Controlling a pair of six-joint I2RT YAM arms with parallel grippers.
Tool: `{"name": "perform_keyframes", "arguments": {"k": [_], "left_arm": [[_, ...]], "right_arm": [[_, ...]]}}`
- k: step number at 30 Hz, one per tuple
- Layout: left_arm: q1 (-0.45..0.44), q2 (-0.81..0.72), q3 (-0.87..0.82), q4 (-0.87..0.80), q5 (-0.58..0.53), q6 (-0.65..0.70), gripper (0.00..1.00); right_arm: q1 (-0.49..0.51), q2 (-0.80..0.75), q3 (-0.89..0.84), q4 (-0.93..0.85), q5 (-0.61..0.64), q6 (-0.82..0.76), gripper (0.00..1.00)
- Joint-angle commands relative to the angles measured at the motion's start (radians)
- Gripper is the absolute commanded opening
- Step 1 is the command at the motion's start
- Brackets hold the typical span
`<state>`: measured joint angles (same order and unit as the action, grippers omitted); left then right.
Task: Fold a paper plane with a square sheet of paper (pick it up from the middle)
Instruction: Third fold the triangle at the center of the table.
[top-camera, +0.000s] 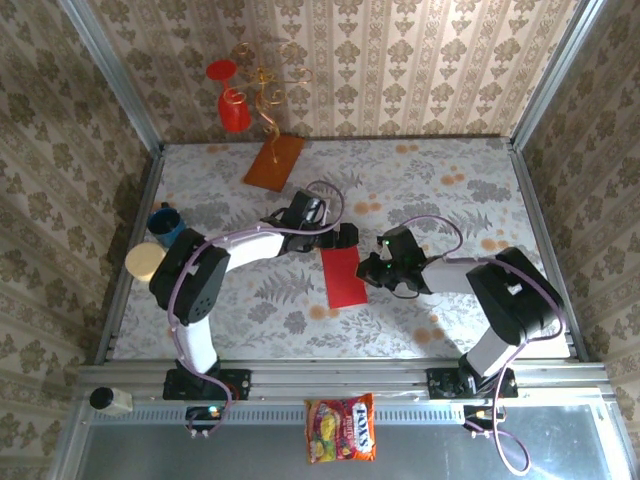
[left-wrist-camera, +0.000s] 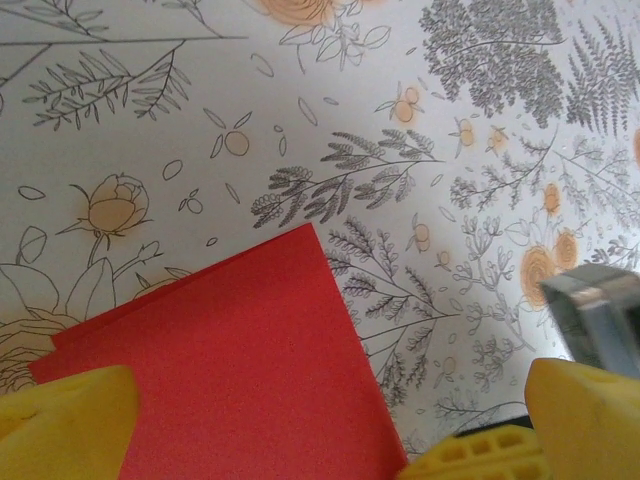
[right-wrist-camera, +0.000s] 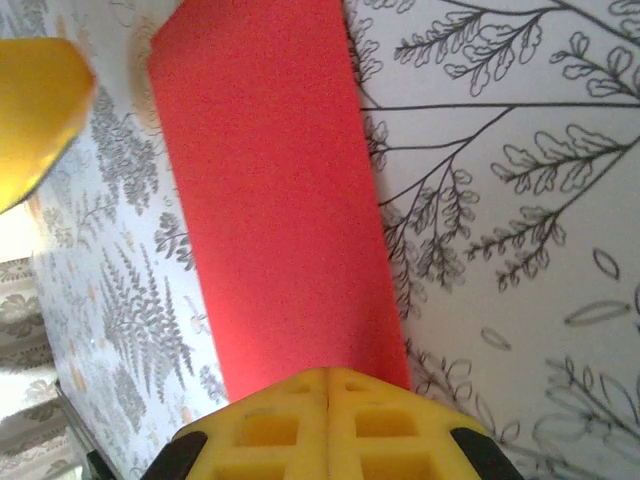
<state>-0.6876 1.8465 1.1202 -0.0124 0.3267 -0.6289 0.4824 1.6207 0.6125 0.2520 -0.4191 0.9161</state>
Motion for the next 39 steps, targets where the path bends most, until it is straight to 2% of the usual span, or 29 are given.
{"name": "perform_keyframes", "arguments": {"k": [1,8,14,27,39], "left_arm": [[0.0,0.018,0.018,0.021,0.025,0.006,1.0],[0.012,0.054,-0.003,0.046,0.026,0.011,1.0],[0.026,0.063,-0.004,0.053,0.026,0.018,1.0],[0.043,-0.059,-0.037,0.035,0.048,0.006,1.0],[0.037,-0.212,-0.212,0.055,0.008,-0.065,1.0]], "right_arm": [[0.004,-0.054,-0.025,-0.045,0.018,-0.011,0.05],[0.003,-0.02,-0.108,0.058,-0.02,0.003,0.0],[0.004,0.011,-0.158,0.111,-0.012,0.024,0.0],[0.005,-0.153,-0.107,-0.044,-0.01,-0.016,0.0],[0.005,-0.081,-0.037,-0.052,-0.02,-0.048,0.0]]}}
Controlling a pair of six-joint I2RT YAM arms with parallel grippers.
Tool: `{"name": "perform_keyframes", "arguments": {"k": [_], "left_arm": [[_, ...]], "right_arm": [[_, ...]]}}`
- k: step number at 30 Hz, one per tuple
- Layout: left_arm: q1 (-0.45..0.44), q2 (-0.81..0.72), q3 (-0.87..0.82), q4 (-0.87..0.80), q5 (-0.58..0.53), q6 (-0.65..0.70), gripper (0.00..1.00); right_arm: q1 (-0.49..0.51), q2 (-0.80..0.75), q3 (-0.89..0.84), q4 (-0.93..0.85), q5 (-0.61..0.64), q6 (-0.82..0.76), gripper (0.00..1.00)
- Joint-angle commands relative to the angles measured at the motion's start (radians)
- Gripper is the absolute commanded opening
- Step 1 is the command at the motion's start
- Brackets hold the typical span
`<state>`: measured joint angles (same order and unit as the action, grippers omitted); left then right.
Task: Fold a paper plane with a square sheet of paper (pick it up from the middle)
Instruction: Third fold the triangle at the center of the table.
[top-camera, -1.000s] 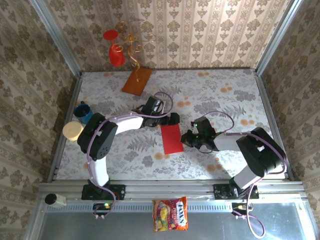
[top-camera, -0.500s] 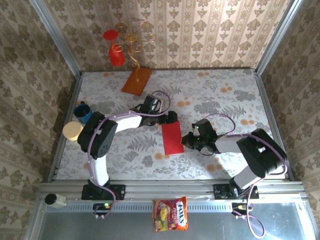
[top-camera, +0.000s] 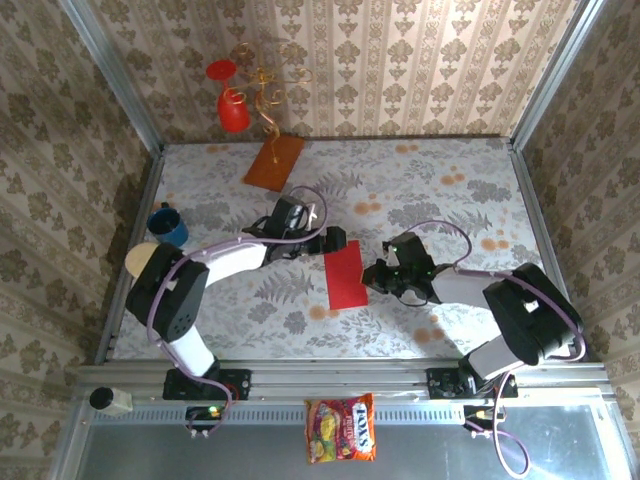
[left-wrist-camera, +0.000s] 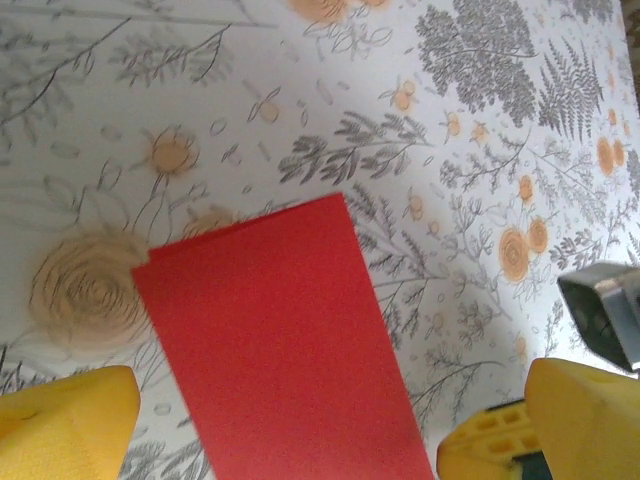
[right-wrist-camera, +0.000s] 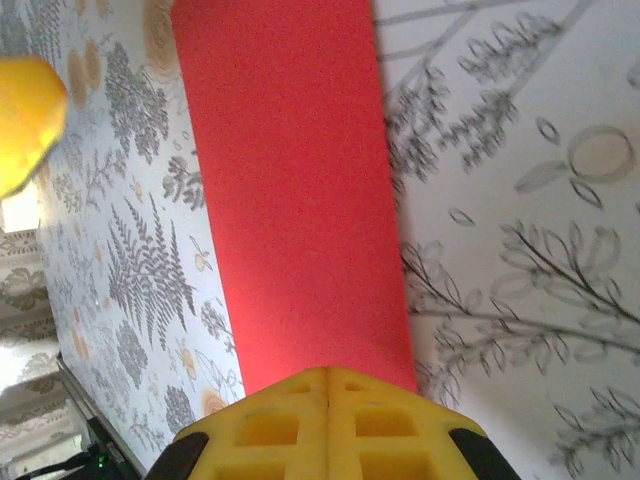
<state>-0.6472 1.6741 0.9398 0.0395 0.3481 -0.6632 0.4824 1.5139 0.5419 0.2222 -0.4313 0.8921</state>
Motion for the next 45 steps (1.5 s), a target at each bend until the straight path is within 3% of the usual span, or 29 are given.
{"name": "perform_keyframes", "arguments": {"k": [1,15,28,39,45], "left_arm": [[-0.002,-0.054,-0.051,0.006,-0.015,-0.038,1.0],[-0.024,-0.166,-0.225,0.058,-0.014,-0.14,1.0],[-0.077,-0.137,-0.228,0.135,0.022,-0.165,1.0],[-0.103,-0.143,-0.212,0.067,-0.071,-0.194,1.0],[-0.119,-0.117,-0.198,0.075,-0.06,-0.188,1.0]], "right_arm": [[0.006,0.038,0.043,-0.026,-0.009,-0.03,0.0],[0.004,0.247,0.114,0.03,-0.004,-0.026,0.0],[0.004,0.251,0.075,0.068,0.009,0.009,0.0],[0.004,0.254,0.066,0.085,0.012,0.033,0.0],[0.004,0.255,0.064,0.082,0.014,0.031,0.0]]}}
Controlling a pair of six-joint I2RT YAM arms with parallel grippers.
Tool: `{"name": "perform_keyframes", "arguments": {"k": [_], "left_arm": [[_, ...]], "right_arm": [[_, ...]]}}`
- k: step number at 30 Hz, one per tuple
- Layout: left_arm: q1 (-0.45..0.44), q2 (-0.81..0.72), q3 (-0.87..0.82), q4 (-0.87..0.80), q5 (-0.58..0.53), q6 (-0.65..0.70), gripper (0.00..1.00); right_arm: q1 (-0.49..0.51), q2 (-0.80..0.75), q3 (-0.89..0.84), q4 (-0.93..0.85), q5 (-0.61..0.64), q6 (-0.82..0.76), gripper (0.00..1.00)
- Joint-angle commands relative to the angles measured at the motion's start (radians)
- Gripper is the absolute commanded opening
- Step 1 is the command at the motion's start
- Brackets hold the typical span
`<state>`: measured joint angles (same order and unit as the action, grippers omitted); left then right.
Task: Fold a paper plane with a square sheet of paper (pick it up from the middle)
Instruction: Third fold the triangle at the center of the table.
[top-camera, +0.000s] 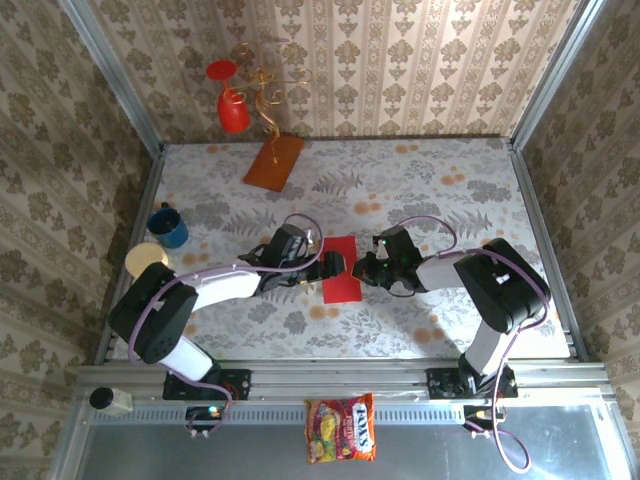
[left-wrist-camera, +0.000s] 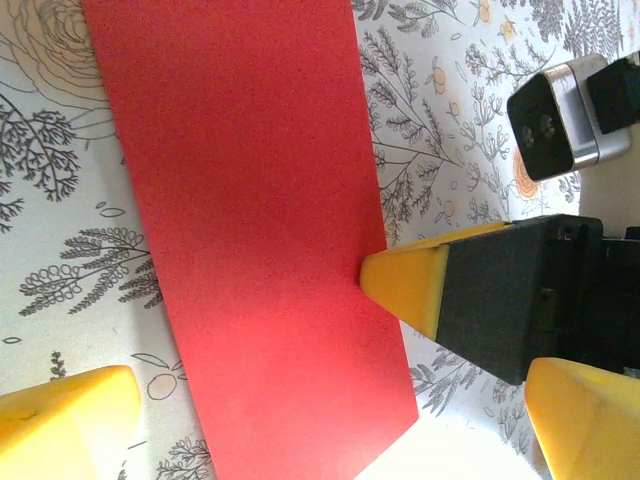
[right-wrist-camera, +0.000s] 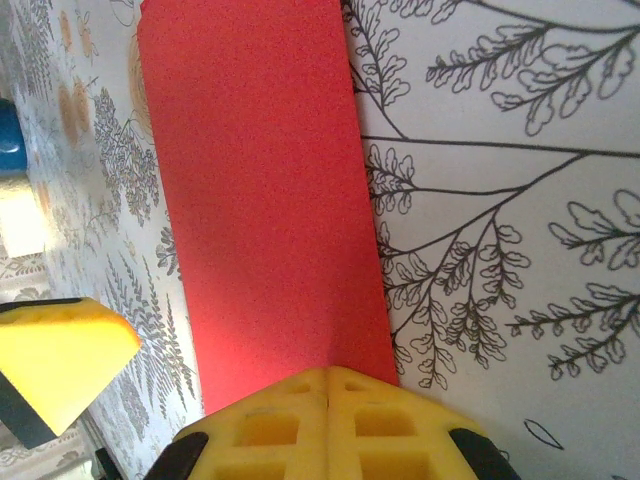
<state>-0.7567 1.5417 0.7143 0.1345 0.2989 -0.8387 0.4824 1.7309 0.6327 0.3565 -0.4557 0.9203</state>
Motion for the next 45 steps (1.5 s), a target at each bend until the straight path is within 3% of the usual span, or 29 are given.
{"name": "perform_keyframes", "arguments": {"k": [1,29,37,45], "left_arm": [[-0.012,0.023,0.033,-0.021,-0.008,-0.011,1.0],[-0.033,0.125,0.122,0.009,0.046,-0.007,1.0],[-0.042,0.079,0.174,-0.227,-0.079,0.013,1.0],[-0.067,0.142,0.19,-0.221,-0.083,-0.018,1.0]], "right_arm": [[0.004,0.039,-0.03,-0.051,0.038,0.003,0.0],[0.004,0.041,-0.04,-0.043,0.029,0.006,0.0],[0.003,0.036,-0.041,-0.051,0.029,0.002,0.0],[0.004,0.038,-0.039,-0.05,0.029,0.003,0.0]]}}
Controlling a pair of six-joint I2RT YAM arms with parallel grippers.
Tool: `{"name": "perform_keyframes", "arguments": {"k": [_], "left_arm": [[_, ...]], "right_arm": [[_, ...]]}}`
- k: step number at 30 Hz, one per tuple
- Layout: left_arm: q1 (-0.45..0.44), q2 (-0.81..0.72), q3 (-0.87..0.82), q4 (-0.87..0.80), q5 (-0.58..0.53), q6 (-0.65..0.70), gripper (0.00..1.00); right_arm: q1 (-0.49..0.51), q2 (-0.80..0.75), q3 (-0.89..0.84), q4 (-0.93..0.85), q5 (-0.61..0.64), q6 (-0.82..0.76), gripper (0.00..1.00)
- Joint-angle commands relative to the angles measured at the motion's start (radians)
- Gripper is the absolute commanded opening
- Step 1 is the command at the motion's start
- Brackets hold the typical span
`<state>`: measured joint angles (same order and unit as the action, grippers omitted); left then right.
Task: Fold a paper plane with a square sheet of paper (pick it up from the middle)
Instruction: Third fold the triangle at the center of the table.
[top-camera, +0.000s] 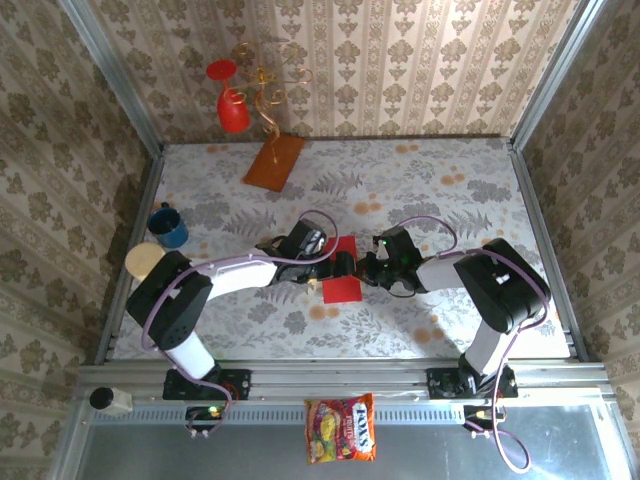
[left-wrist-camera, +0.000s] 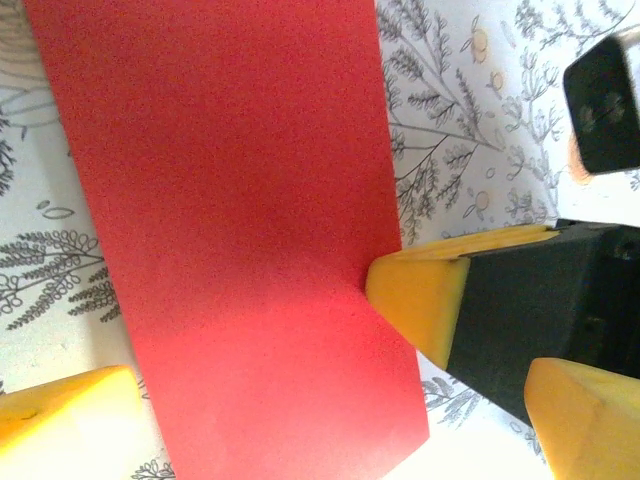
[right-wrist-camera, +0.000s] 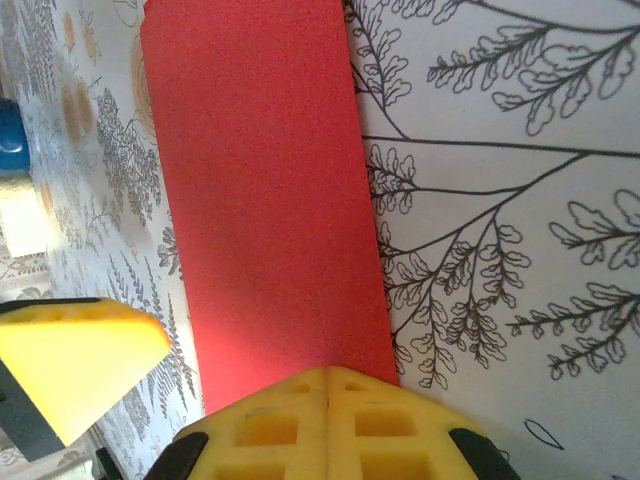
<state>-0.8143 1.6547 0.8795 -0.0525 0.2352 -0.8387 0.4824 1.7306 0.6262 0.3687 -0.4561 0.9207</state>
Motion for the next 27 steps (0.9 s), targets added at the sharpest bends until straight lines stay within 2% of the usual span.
{"name": "perform_keyframes", "arguments": {"k": [1,15,27], "left_arm": [[-0.009,0.035,0.026,-0.032,-0.017,-0.019,1.0],[-0.014,0.079,0.045,0.0,-0.006,-0.027,1.0],[-0.007,0.009,-0.034,0.226,0.071,-0.042,1.0]], "right_arm": [[0.004,0.037,-0.034,-0.064,0.029,0.003,0.0],[0.004,0.026,-0.037,-0.068,0.028,0.0,0.0],[0.004,0.026,-0.043,-0.065,0.027,0.001,0.0]]}}
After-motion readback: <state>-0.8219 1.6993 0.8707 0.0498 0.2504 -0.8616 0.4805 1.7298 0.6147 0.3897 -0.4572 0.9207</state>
